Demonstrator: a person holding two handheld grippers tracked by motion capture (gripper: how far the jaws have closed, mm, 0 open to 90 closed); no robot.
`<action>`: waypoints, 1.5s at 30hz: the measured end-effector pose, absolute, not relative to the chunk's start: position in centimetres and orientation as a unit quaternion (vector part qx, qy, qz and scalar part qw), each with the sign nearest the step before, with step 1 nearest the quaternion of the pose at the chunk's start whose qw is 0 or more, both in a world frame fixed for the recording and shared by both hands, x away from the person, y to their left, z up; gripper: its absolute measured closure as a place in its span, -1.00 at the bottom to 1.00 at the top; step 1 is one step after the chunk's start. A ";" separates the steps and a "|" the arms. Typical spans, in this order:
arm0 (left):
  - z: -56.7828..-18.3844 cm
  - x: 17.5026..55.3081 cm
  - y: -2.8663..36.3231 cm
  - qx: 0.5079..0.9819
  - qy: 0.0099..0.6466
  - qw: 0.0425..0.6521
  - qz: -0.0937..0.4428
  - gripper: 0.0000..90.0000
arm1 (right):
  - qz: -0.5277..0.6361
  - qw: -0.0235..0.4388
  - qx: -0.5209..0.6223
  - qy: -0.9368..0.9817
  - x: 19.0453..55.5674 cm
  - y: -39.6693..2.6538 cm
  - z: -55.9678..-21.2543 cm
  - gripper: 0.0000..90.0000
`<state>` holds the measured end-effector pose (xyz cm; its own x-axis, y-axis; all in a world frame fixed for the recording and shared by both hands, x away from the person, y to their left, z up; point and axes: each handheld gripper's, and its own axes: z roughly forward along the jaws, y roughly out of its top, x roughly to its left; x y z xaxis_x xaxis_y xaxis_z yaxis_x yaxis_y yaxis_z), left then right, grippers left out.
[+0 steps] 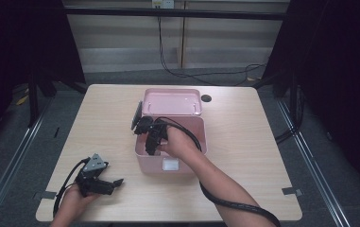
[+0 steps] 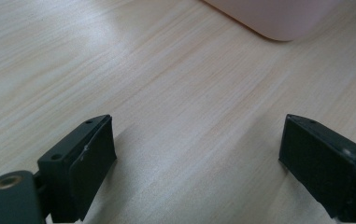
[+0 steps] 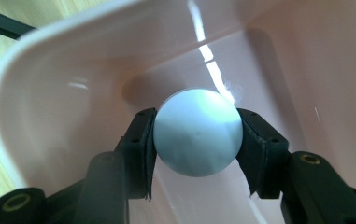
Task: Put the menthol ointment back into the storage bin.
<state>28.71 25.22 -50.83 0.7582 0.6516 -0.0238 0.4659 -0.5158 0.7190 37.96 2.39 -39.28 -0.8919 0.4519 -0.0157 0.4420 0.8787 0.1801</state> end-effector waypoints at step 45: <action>-50.8 28.7 25.2 0.861 0.324 0.370 0.126 -0.78 | 0.082 0.031 0.214 0.973 39.2 4.0 -42.5 0.13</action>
<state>28.71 25.22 -50.83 0.7582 0.6515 -0.0235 0.4656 -0.5159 0.7191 39.15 4.01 -42.52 -0.9068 0.4208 -0.0258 0.4106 0.8953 0.1729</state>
